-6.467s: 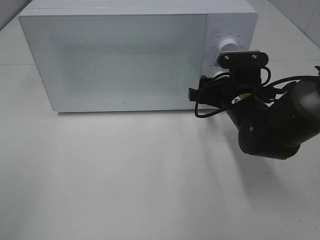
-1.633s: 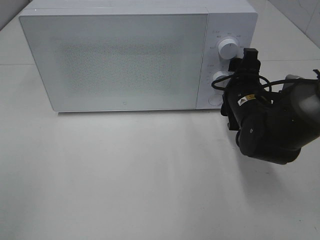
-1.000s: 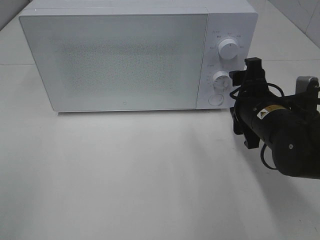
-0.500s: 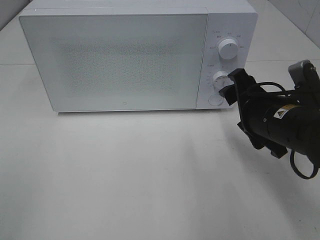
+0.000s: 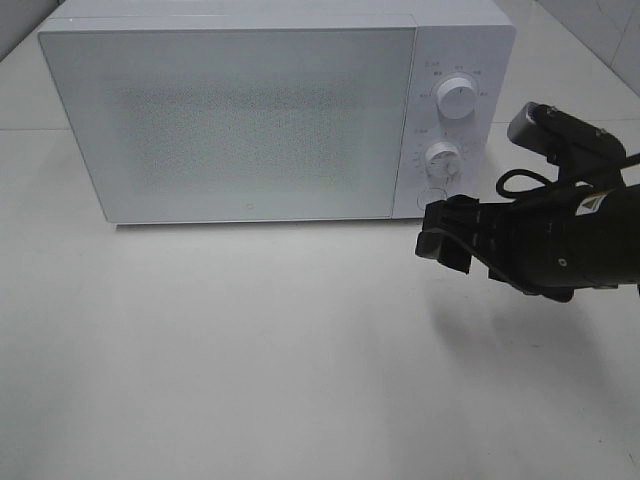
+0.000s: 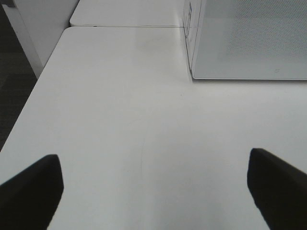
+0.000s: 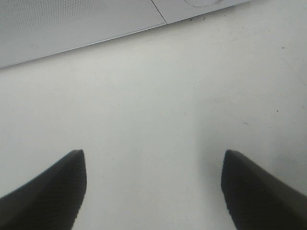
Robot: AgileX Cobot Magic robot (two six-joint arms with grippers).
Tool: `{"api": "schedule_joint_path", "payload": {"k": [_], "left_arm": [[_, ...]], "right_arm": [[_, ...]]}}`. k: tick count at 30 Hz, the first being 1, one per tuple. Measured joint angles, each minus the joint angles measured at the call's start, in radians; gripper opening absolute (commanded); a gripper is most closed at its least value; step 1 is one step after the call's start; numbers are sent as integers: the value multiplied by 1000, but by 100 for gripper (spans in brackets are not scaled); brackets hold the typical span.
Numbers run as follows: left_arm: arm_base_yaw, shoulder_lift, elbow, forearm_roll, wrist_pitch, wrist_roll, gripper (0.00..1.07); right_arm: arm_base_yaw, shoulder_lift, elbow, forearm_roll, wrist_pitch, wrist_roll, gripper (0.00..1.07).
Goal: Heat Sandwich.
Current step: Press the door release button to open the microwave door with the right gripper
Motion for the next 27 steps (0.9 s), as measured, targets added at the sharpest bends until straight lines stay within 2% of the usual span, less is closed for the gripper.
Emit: {"api": "schedule_joint_path", "payload": {"k": [5, 14, 17, 27], "left_arm": [[0, 0, 0, 0, 0, 0, 98], [0, 0, 0, 0, 0, 0, 98], [0, 0, 0, 0, 0, 0, 98], [0, 0, 0, 0, 0, 0, 98]], "right_arm": [[-17, -41, -14, -23, 97, -102, 76], [-24, -149, -16, -191, 282, -124, 76], [-24, -223, -16, -267, 382, -119, 76], [-24, -439, -16, -388, 655, -88, 76]]}}
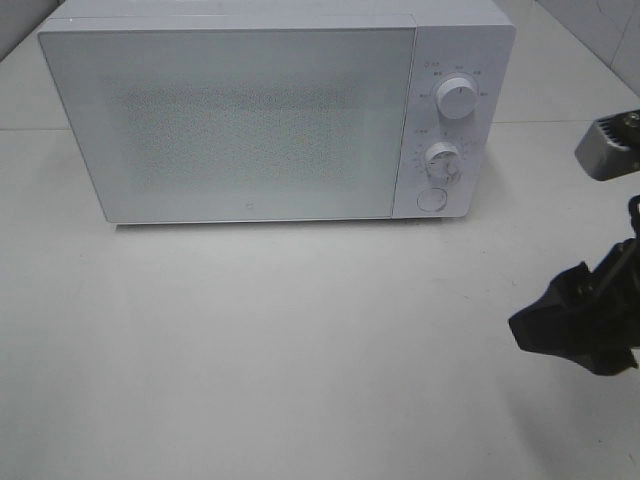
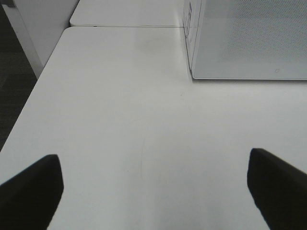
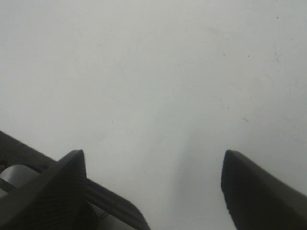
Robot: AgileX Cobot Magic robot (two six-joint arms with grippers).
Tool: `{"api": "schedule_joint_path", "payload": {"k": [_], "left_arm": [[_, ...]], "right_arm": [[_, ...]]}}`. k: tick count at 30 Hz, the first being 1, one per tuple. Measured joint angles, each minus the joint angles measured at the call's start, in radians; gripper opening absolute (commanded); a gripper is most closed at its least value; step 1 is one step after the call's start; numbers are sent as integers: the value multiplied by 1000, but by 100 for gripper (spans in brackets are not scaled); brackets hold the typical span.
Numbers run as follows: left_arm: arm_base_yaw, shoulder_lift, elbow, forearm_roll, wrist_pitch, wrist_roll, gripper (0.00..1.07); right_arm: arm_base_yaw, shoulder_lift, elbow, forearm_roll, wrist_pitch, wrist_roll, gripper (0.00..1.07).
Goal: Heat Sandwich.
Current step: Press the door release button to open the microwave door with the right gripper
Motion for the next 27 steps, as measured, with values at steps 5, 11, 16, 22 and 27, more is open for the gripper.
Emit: {"api": "schedule_joint_path", "payload": {"k": [5, 11, 16, 22, 27], "left_arm": [[0, 0, 0, 0, 0, 0, 98], [0, 0, 0, 0, 0, 0, 98], [0, 0, 0, 0, 0, 0, 98], [0, 0, 0, 0, 0, 0, 98], [0, 0, 0, 0, 0, 0, 98]], "right_arm": [[0, -110, -14, -2, 124, 17, 76], [0, -224, -54, -8, 235, 19, 76], [0, -341, -68, -8, 316, 21, 76], [-37, -518, -70, -28, 423, 53, 76], [-112, -636, -70, -56, 471, 55, 76]]}}
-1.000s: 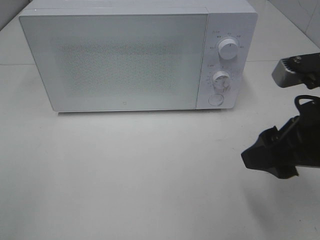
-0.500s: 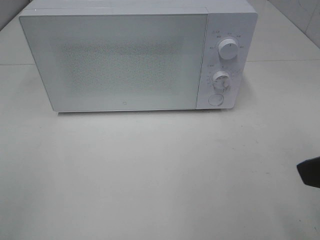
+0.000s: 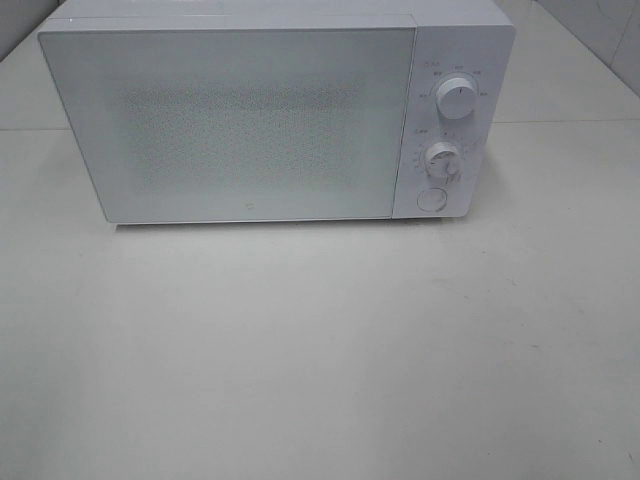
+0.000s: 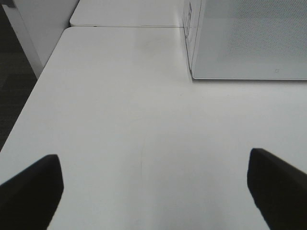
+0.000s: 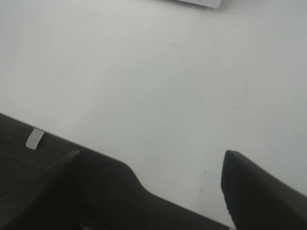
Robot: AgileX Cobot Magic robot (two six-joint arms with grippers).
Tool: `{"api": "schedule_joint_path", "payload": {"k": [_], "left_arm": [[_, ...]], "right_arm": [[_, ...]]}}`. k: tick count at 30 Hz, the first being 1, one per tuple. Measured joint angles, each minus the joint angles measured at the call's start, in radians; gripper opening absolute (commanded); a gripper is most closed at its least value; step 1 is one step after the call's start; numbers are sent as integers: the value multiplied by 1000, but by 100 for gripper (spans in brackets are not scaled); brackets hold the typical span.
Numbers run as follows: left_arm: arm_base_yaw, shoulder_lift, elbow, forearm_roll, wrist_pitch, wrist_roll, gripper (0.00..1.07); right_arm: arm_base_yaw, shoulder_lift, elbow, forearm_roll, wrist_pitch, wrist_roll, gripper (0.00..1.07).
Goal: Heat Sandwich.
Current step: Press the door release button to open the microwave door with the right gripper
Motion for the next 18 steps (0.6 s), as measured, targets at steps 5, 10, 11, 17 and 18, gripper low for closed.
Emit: {"api": "schedule_joint_path", "payload": {"k": [5, 10, 11, 17, 18], "left_arm": [[0, 0, 0, 0, 0, 0, 98], [0, 0, 0, 0, 0, 0, 98], [0, 0, 0, 0, 0, 0, 98], [0, 0, 0, 0, 0, 0, 98], [0, 0, 0, 0, 0, 0, 98]], "right_arm": [[-43, -94, 0, -15, 6, 0, 76], [-76, -163, 3, -84, 8, 13, 76], [-77, -172, 10, -90, 9, 20, 76], [-93, -225, 56, -139, -3, 49, 76], [-99, -237, 67, -144, -13, 49, 76]]}}
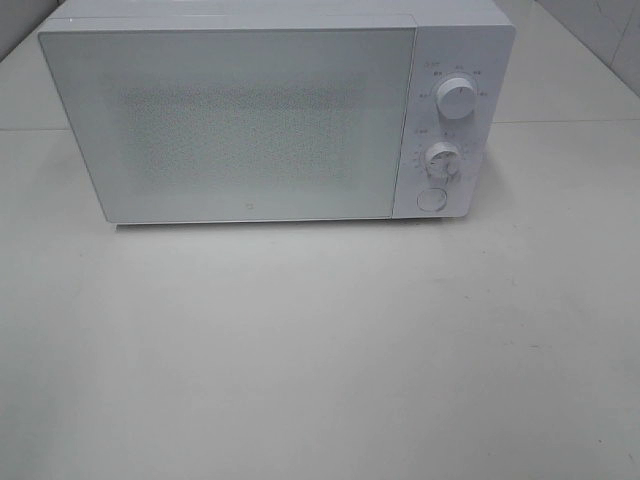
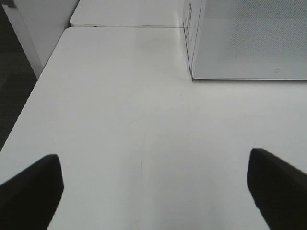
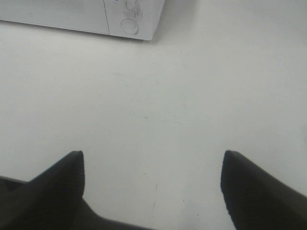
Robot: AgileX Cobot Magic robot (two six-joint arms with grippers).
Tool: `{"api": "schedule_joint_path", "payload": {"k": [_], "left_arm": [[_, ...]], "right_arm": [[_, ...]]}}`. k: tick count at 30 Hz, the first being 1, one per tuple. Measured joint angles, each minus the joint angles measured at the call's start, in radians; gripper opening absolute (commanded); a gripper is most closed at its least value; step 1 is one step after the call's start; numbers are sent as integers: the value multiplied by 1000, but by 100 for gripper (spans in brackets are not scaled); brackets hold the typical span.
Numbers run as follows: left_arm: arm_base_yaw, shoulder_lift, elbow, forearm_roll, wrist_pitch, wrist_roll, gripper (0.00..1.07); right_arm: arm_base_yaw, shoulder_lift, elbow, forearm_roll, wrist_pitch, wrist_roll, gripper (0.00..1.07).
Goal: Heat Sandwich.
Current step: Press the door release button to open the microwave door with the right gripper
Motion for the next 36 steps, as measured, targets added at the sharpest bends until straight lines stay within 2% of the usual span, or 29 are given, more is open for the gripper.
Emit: {"api": "schedule_joint_path", "payload": {"k": [8, 36], "left_arm": [[0, 0, 0, 0, 0, 0, 98], [0, 0, 0, 0, 0, 0, 98]], "right_arm": [[-20, -87, 27, -7, -18, 1, 76], [-20, -74, 13, -7, -51, 12, 76]]}}
